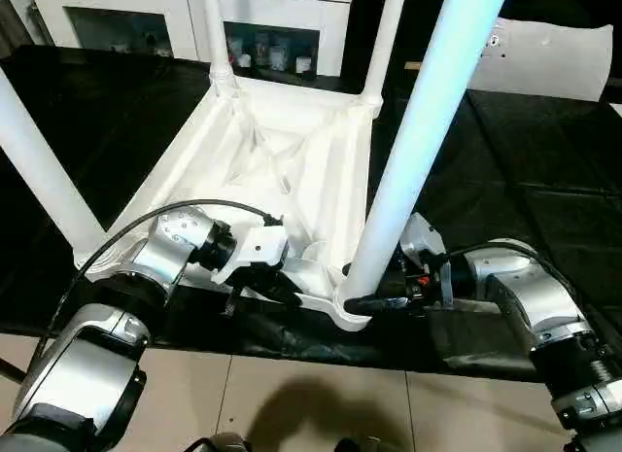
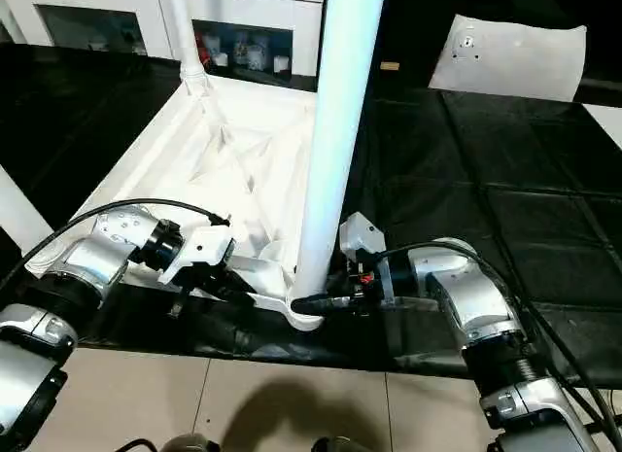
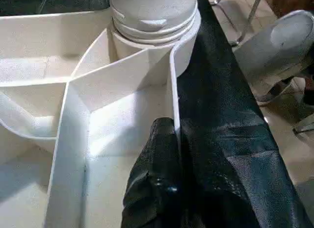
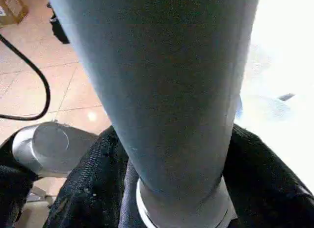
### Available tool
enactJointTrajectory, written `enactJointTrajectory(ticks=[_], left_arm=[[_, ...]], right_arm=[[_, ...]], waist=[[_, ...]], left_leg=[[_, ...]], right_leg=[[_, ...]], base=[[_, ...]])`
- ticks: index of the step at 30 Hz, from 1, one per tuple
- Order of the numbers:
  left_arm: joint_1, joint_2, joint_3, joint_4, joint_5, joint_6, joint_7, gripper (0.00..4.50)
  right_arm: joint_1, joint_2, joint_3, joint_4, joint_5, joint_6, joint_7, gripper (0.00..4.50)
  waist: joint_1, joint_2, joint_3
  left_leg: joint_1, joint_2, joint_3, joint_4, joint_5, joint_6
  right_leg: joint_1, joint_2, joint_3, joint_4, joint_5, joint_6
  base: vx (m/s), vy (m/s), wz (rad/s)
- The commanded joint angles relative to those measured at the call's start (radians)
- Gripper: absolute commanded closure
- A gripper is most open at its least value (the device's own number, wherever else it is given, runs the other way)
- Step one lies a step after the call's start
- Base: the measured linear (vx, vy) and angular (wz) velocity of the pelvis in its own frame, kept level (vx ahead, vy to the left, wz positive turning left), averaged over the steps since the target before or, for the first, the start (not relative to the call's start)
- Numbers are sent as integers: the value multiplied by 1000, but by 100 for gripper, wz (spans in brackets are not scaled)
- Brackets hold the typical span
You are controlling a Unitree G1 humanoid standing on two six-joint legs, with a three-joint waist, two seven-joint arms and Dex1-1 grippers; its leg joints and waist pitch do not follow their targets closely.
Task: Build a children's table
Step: Rotate leg to tighten
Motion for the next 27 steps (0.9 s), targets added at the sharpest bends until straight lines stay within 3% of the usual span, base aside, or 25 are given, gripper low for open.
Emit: enactJointTrajectory(ticks=[1, 4, 12, 13, 16, 17, 18, 20, 21, 22, 25, 27], left_arm=[[-11, -6, -59, 11, 46, -20, -47, 450], [-12, -3, -60, 15, 50, -22, -48, 450], [-12, -10, -45, 21, 55, 11, 9, 450], [-11, -18, -30, 18, 51, 42, 50, 450], [-3, -35, -2, -6, 44, 118, 136, 450], [5, -52, 17, -29, 28, 176, 173, 450], [17, -76, 37, -65, 10, 241, 218, 450], [31, -112, 61, -109, -4, 316, 289, 450], [31, -112, 61, -109, -4, 316, 289, 450], [47, -168, 86, -160, -13, 398, 394, 450], [54, -238, 112, -196, -17, 478, 509, 450], [48, -269, 122, -197, -12, 501, 565, 450]], right_arm=[[-9, -7, 24, 7, -5, -10, 35, 212], [-11, -3, 29, 12, -7, -11, 39, 238], [13, 14, 32, -15, 1, 10, 29, 249], [30, 28, 25, -31, 2, 21, -12, 249], [67, 70, 10, -60, -16, 55, -142, 249], [83, 98, 3, -67, -38, 69, -225, 250], [101, 138, -5, -73, -61, 91, -324, 250], [118, 198, -17, -83, -81, 134, -448, 251], [118, 198, -17, -83, -81, 134, -448, 251], [121, 291, -42, -80, -92, 181, -595, 252], [107, 398, -74, -55, -118, 215, -775, 253], [96, 443, -88, -39, -131, 220, -854, 254]], waist=[[-6, -3, -63], [-7, -1, -60], [-7, 5, -54], [-6, 10, -54], [-7, 9, -47], [-12, 7, -43], [-13, 9, -40], [-21, 10, -30], [-24, 7, -30], [-39, 7, -29], [-66, 9, -33], [-71, 12, -35]], left_leg=[[-5, 43, 0, -63, -32, 97], [-6, 43, -1, -65, -43, 96], [-5, 45, -3, -69, -80, 75], [-4, 45, -3, -70, -83, 69], [-3, 46, -4, -76, -119, 51], [0, 42, -8, -81, -158, 31], [2, 42, -8, -82, -171, 24], [5, 36, -14, -88, -228, 5], [5, 34, -17, -89, -243, 2], [3, 32, -23, -91, -256, -1], [1, 30, -26, -95, -256, 3], [0, 31, -25, -97, -244, 6]], right_leg=[[61, -85, 57, -60, -113, -232], [61, -84, 56, -61, -120, -233], [59, -84, 57, -69, -162, -226], [60, -85, 58, -68, -164, -225], [58, -87, 59, -79, -227, -211], [56, -89, 59, -91, -343, -177], [53, -88, 59, -94, -381, -164], [46, -90, 55, -113, -551, -112], [46, -91, 53, -119, -606, -88], [44, -92, 50, -129, -675, -48], [45, -89, 42, -136, -652, -50], [45, -88, 43, -135, -613, -61]], base=[[0, 0, 0], [0, 0, 0], [0, 0, 0], [0, 0, 0], [0, 0, 0], [0, 0, 0], [0, 0, 0], [0, 0, 0], [0, 0, 0], [0, 0, 0], [0, 0, 0], [0, 0, 0]])
